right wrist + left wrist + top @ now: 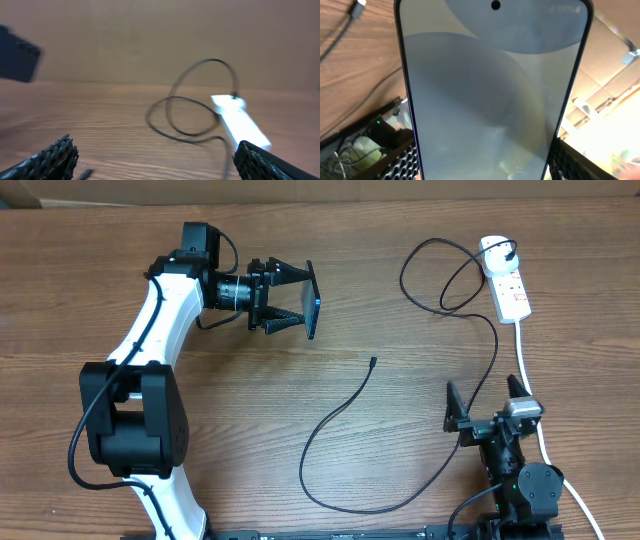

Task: Plug charger to phone and switch on socket
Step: 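Move the right gripper toward the phone held by the left gripper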

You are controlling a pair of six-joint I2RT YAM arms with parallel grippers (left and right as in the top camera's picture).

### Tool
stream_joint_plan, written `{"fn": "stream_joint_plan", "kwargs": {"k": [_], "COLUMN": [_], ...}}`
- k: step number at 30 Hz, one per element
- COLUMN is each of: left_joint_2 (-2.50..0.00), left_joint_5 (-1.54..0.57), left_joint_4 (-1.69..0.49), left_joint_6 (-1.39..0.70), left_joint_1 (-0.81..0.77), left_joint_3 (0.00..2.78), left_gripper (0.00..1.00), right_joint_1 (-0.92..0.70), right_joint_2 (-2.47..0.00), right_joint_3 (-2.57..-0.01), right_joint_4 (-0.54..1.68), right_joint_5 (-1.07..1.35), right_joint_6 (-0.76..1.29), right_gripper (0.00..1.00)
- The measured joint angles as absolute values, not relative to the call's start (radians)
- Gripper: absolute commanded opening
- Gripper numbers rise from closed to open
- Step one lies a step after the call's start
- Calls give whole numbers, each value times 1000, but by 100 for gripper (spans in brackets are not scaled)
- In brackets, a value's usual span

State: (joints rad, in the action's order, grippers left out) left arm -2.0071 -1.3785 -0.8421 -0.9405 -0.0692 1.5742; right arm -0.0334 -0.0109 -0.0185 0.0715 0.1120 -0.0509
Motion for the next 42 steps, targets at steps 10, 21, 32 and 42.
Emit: {"fn": "stream_joint_plan", "kwargs": {"k": [10,21,32,42], "left_joint_2": [-2007,-2007,-2007,-2007], "left_joint_5": [-1430,-1439,-1440,-1440], "left_joint_4": [-842,-837,-835,-833], "left_joint_6": [-1078,-1127,-1127,-1127], "left_joint_1": [-69,-69,-69,-69], "left_joint_3": [1574,1574,1574,1573], "left_gripper": [70,70,70,70], "right_joint_1": [-33,-35,-35,-35], "right_joint_2": [-12,-11,-123,-686], "right_joint_3": [-19,-19,-398,-1165], "right_joint_4": [-42,-545,-236,868], "right_joint_5": [721,1196,863,561], "right_joint_6": [-44,239,302,135], "right_gripper": [100,100,100,100]}}
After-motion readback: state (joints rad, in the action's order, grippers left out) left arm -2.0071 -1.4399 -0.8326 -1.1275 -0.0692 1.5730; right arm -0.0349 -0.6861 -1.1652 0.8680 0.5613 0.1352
